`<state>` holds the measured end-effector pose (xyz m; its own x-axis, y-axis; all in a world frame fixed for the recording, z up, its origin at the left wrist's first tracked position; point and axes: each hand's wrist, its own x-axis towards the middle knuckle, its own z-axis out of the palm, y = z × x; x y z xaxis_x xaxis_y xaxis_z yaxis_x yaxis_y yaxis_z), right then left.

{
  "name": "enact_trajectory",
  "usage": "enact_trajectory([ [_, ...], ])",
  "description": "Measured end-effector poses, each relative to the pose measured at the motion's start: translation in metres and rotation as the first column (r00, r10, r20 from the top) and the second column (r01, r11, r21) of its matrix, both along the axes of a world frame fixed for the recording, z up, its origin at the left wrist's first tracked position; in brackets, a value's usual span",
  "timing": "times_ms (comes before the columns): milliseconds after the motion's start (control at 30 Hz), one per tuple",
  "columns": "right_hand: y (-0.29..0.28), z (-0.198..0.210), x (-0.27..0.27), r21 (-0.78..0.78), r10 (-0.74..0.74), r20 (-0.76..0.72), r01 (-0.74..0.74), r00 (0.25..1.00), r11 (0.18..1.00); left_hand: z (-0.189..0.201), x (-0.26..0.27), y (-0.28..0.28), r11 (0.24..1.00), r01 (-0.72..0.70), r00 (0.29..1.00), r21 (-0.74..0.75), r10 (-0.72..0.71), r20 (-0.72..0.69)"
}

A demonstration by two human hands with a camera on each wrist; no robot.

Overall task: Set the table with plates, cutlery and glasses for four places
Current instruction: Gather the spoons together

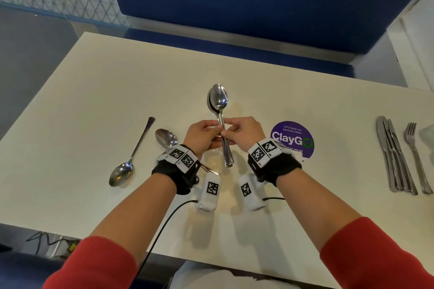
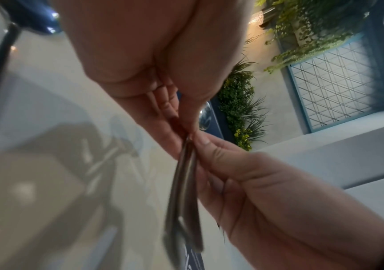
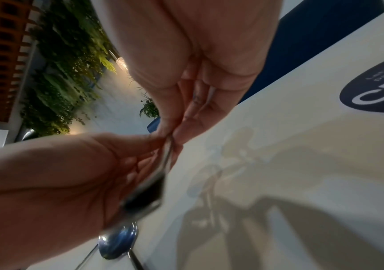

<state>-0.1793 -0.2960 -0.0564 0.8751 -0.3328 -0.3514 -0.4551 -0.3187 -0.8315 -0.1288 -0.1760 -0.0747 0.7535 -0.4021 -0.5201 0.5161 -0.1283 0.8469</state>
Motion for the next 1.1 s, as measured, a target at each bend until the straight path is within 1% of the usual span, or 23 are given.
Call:
enact_trajectory([
  [100,0.0,0.003,-0.003,-0.012,0.028,-0.011,-0.028,1.0,1.0,0.001,-0.003,0.001,1.0,0.001,1.0,-0.023,-0.001,-0.005],
  [233,0.0,0.005,-0.004,-0.095,0.11,-0.024,-0.111,0.994,0.989,0.005,-0.007,0.005,0.993,-0.027,0.997,-0.115,0.019,-0.07],
  [300,0.002,0.006,-0.004,-0.113,0.145,-0.016,-0.146,0.989,0.983,0.006,-0.009,0.007,0.993,-0.038,0.996,-0.111,0.029,-0.081],
  [400,0.007,0.006,-0.001,-0.117,0.17,0.016,-0.167,0.985,0.979,0.01,-0.011,0.013,0.986,-0.096,0.992,-0.137,0.084,-0.094],
  [433,0.011,0.006,0.0,-0.097,0.169,0.036,-0.165,0.985,0.982,0.01,-0.01,0.017,0.983,-0.122,0.99,-0.141,0.111,-0.083],
  [500,0.022,0.004,0.003,-0.044,0.149,0.084,-0.146,0.985,0.988,0.01,-0.008,0.026,0.98,-0.167,0.986,-0.108,0.166,-0.014],
  [567,0.032,-0.002,0.005,0.017,0.083,0.096,-0.085,0.992,0.996,0.009,-0.001,0.038,0.976,-0.215,0.973,-0.047,0.218,0.072],
  [600,0.037,-0.007,0.006,0.046,0.031,0.078,-0.034,0.996,0.998,0.009,0.004,0.046,0.97,-0.241,0.965,-0.021,0.242,0.102],
  [633,0.041,-0.012,0.006,0.029,-0.006,0.039,0.005,0.999,1.0,0.009,0.01,0.054,0.965,-0.261,0.959,-0.004,0.26,0.116],
  [667,0.046,-0.016,0.007,-0.037,-0.006,-0.008,0.006,1.0,0.999,0.009,0.015,0.062,0.963,-0.27,0.956,0.007,0.268,0.118],
  [700,0.051,-0.021,0.009,-0.136,0.045,-0.069,-0.054,0.997,0.989,0.008,0.021,0.07,0.963,-0.269,0.957,0.012,0.266,0.114],
  [767,0.067,-0.028,0.011,-0.287,0.185,-0.213,-0.243,0.959,0.927,0.009,0.027,0.082,0.97,-0.242,0.966,0.012,0.24,0.1],
  [800,0.078,-0.031,0.013,-0.319,0.233,-0.271,-0.316,0.934,0.894,0.009,0.03,0.088,0.975,-0.223,0.971,0.013,0.22,0.09],
  [833,0.088,-0.033,0.016,-0.333,0.25,-0.313,-0.352,0.916,0.875,0.009,0.032,0.093,0.979,-0.205,0.976,0.011,0.203,0.08],
  [900,0.102,-0.035,0.022,-0.384,0.219,-0.362,-0.359,0.906,0.851,0.008,0.037,0.101,0.986,-0.166,0.985,-0.007,0.166,0.049],
  [1100,0.111,-0.031,0.028,-0.436,0.049,-0.485,-0.29,0.873,0.852,0.005,0.057,0.12,0.998,-0.047,0.998,-0.047,0.045,-0.046],
])
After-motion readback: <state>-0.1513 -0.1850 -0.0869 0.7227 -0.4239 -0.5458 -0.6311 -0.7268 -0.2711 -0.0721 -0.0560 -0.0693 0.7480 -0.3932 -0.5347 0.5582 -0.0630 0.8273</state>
